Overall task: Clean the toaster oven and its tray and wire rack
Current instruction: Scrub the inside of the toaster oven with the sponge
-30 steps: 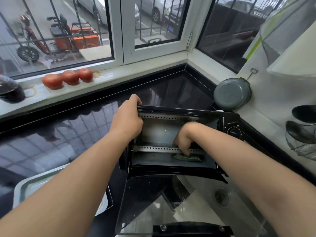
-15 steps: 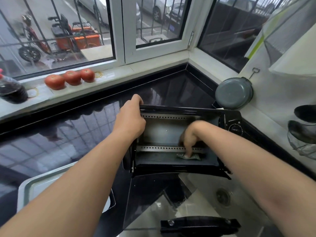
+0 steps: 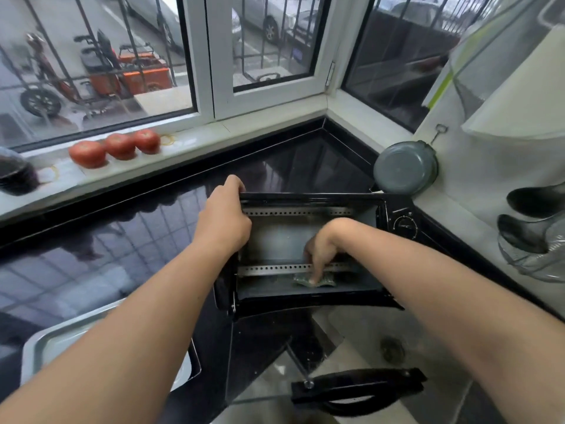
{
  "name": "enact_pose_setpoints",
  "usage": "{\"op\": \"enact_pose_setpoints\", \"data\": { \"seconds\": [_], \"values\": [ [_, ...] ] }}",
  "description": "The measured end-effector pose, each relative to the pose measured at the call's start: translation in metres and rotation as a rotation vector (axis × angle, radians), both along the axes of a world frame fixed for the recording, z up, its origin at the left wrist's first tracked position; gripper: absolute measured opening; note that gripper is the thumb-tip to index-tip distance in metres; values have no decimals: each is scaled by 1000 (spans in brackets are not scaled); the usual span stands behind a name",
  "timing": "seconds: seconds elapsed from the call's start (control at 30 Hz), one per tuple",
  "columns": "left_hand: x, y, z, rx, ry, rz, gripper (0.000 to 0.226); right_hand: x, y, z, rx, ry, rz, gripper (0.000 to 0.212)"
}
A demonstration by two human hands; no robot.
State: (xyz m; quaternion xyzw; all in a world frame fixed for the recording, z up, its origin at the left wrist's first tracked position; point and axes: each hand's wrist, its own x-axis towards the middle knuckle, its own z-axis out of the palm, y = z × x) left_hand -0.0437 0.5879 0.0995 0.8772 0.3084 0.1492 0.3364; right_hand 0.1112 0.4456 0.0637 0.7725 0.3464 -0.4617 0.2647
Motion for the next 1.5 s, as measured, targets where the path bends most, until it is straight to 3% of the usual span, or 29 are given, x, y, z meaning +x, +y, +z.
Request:
{"op": "enact_pose_setpoints", "data": {
  "seconds": [0.17, 0.33, 0.47, 0.53, 0.7, 0.73, 0.83, 0.93, 0.97, 1.07, 1.23, 1.33, 1.4, 1.5],
  "values": [
    [-4, -2, -4, 7, -45, -23, 40, 4, -1, -2, -223, -3, 116, 78],
    [-4, 1, -7, 29, -65, -42, 39, -39, 32, -12, 241, 286, -203, 94],
    [0, 4, -5, 27, -43, -46, 39, -58, 39, -21, 446, 299, -213, 92],
    [3, 6, -3, 29, -29, -48, 39, -57, 30, -19, 466, 217, -122, 87],
    [8, 8, 1, 14, 11, -38, 37, -76, -2, -9, 645, 3, 94, 34],
    [8, 8, 2, 15, 16, -38, 37, -81, -7, -3, 644, -2, 122, 32],
    [7, 7, 3, 2, 25, -48, 38, -89, -22, 26, 572, 52, 26, 47],
    [6, 7, 5, -17, 26, -60, 38, -87, -46, 50, 535, -11, -92, 26],
    [6, 7, 5, -20, 26, -62, 39, -84, -56, 55, 500, -80, -102, 28],
    [4, 6, 5, -14, 30, -60, 40, -77, -90, 60, 325, -298, -53, 69],
    [5, 6, 2, -9, 15, -64, 35, -80, -121, 68, 375, -260, -133, 57],
    [5, 6, 3, -9, 25, -50, 32, -93, -127, 68, 422, -339, -173, 59],
    [5, 7, 5, -19, 31, -44, 31, -108, -129, 70, 485, -447, -39, 52],
    [7, 9, 8, -41, 40, -52, 34, -127, -131, 76, 610, -663, 400, 17]
  ]
}}
